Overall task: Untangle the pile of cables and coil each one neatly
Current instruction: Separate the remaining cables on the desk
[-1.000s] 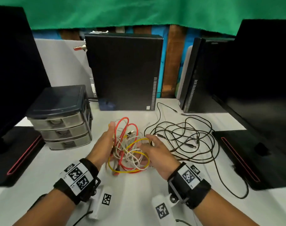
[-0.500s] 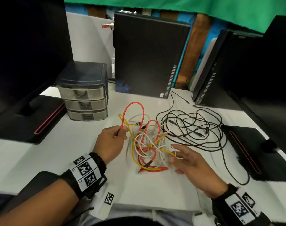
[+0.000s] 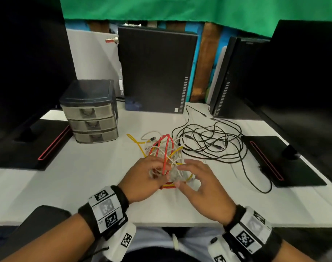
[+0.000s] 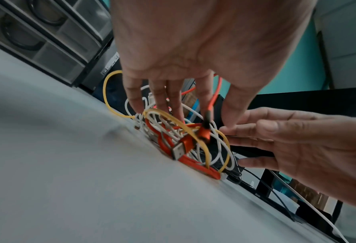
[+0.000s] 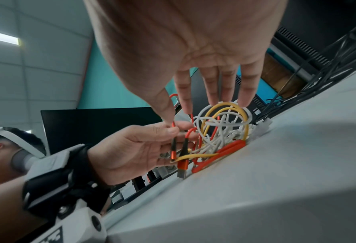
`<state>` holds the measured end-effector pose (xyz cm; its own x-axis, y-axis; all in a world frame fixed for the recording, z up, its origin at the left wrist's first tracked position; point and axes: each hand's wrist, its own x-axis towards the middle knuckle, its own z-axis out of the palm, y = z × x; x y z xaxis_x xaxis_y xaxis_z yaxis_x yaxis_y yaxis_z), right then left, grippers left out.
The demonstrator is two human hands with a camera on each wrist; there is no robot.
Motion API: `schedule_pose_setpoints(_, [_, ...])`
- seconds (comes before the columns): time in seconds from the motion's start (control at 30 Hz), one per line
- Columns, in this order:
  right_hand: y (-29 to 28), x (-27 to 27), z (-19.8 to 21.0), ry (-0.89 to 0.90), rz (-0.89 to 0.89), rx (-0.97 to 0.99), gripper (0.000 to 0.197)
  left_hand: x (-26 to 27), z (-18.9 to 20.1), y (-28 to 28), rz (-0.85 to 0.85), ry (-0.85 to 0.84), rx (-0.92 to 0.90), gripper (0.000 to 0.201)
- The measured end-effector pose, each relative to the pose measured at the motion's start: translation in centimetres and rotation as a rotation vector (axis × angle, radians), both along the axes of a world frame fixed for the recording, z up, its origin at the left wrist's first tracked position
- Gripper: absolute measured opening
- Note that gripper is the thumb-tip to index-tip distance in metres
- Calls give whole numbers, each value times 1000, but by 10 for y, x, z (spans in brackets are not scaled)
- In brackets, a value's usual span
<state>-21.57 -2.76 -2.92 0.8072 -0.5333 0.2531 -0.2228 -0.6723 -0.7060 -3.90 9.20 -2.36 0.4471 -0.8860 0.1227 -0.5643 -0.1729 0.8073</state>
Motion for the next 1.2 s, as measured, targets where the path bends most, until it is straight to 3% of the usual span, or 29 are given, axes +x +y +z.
schedule_pose_setpoints(0.1, [0, 3, -1, 98, 83, -74, 43, 2, -6, 0, 27, -37, 80, 44])
schedule_pose_setpoints(0.23, [1, 17, 0, 100, 82, -87, 45, -2, -12, -4, -11, -75, 73, 28])
schedule_pose_setpoints(0.33, [-3, 22, 3, 132, 3, -51, 45, -6, -4, -4, -57, 160, -2, 6])
schedule_pose_setpoints(0.43, [-8, 19, 1, 216, 37, -58, 26, -5, 12, -4, -95, 388, -38, 17])
schedule_pose_setpoints(0.47, [-10, 18, 1, 188, 44, -35, 16, -1, 15, -5, -76, 405, -47, 20])
schedule_pose_setpoints(0.6, [-17, 16, 3, 51, 60, 56, 17, 26, 26, -7, 202, 372, -57, 33])
schedule_pose_setpoints(0.7, [-27, 13, 8, 116, 97, 13, 25, 51, 36, -2, 408, 375, -75, 23])
schedule_pose_setpoints(0.83, [-33, 8, 22, 256, 99, -13, 39, 60, 52, 0, 399, 472, -127, 12])
schedule_pose_setpoints(0.93, [-25, 8, 29, 269, 2, -136, 41, 43, 59, -6, 291, 291, -202, 12])
schedule_pose_setpoints(1.07, [-7, 10, 28, 165, -69, -323, 42, 38, 60, -11, 296, -6, -281, 19])
schedule_pose_setpoints(1.13, [0, 11, 25, 194, -31, -367, 51, 40, 56, -9, 328, -295, -257, 25])
schedule_pose_setpoints(1.2, [-1, 10, 23, 380, 32, -310, 62, 37, 50, -6, 291, -576, -208, 31])
